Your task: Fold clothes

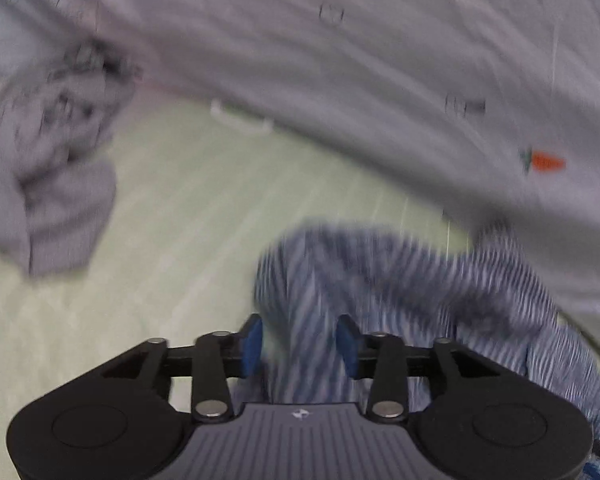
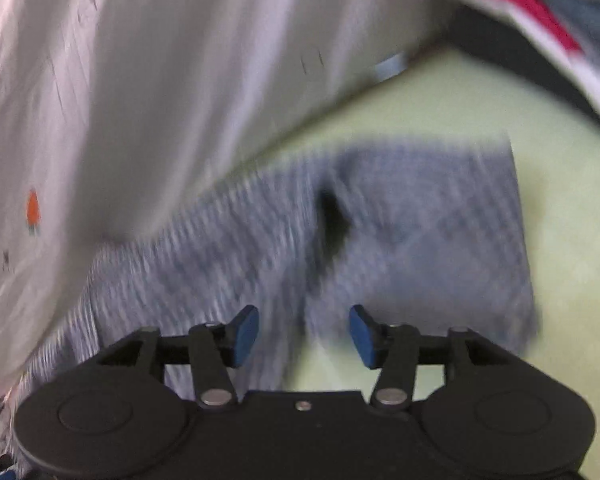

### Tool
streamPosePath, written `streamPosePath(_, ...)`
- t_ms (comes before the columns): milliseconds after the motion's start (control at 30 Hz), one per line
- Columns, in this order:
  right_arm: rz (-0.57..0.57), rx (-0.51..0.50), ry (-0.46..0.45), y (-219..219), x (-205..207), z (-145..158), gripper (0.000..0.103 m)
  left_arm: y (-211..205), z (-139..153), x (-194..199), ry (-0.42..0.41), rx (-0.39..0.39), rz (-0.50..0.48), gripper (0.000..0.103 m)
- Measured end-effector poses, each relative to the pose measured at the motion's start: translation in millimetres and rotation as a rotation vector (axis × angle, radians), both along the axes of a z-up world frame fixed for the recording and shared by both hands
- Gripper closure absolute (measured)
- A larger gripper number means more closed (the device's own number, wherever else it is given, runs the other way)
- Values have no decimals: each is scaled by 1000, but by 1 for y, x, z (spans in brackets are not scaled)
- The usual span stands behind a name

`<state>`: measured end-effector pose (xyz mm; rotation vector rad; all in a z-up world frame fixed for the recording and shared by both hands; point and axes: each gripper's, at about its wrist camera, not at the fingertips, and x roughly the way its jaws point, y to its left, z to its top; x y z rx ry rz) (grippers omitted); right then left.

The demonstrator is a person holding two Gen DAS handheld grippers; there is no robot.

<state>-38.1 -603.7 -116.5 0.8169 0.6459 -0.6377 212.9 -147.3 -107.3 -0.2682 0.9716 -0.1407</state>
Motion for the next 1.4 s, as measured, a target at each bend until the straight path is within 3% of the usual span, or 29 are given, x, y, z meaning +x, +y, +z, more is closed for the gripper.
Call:
streamPosePath(67,-3,99,-34,9,-9,-11,44,4,-11,-19,44,-53,29,51)
streamPosePath(167,-6,248,-85,24,-21,-27,41,23,-26,-39,129,-259,116,40)
streamPosePath(267,-10,397,-135,38,-34,-44,40,33,-43,-48,225,-437,176,38)
streamPosePath(400,-15,595,-203,56,-51,-66,40,26,-47,-55,233,-415,162,40)
streamPosePath(467,31,576,-182,65,-45,-63,43,22,-47,-58,221,-380,142,51)
streamPosePath(500,55,565,-167,69,-42,-61,46,22,-47,-60,219,-381,136,67)
streamPosePath(533,88,546,-152,74,-38,-61,55,21,-47,-62,217,-383,130,78)
streamPosePath(600,155,507,-121,84,-28,-59,74,19,-46,-66,214,-383,117,86)
streamPosePath(633,176,490,-114,88,-26,-58,92,19,-45,-68,215,-378,103,87)
streamPosePath(667,195,475,-106,92,-25,-57,102,19,-42,-72,215,-381,86,87)
streamPosePath(833,124,305,-159,84,-55,-21,103,32,-29,-98,216,-412,23,84)
streamPosePath(967,-2,114,-144,67,-88,10,103,40,-22,-113,201,-340,30,79)
streamPosePath(1067,-60,18,-83,56,-109,16,103,48,-19,-112,186,-315,65,66)
streamPosePath(1100,-62,43,-86,54,-112,12,103,50,-18,-110,180,-308,76,63)
streamPosePath(1200,-46,116,-87,57,-110,3,87,57,-14,-103,160,-286,112,58)
streamPosePath(1267,-12,153,-78,61,-95,-3,56,61,-8,-98,126,-272,143,51)
streamPosePath(1333,24,203,-85,62,-79,-9,49,64,-5,-94,93,-259,150,36)
streamPosePath(1400,30,275,-112,66,-72,-22,27,62,-1,-89,73,-226,122,28)
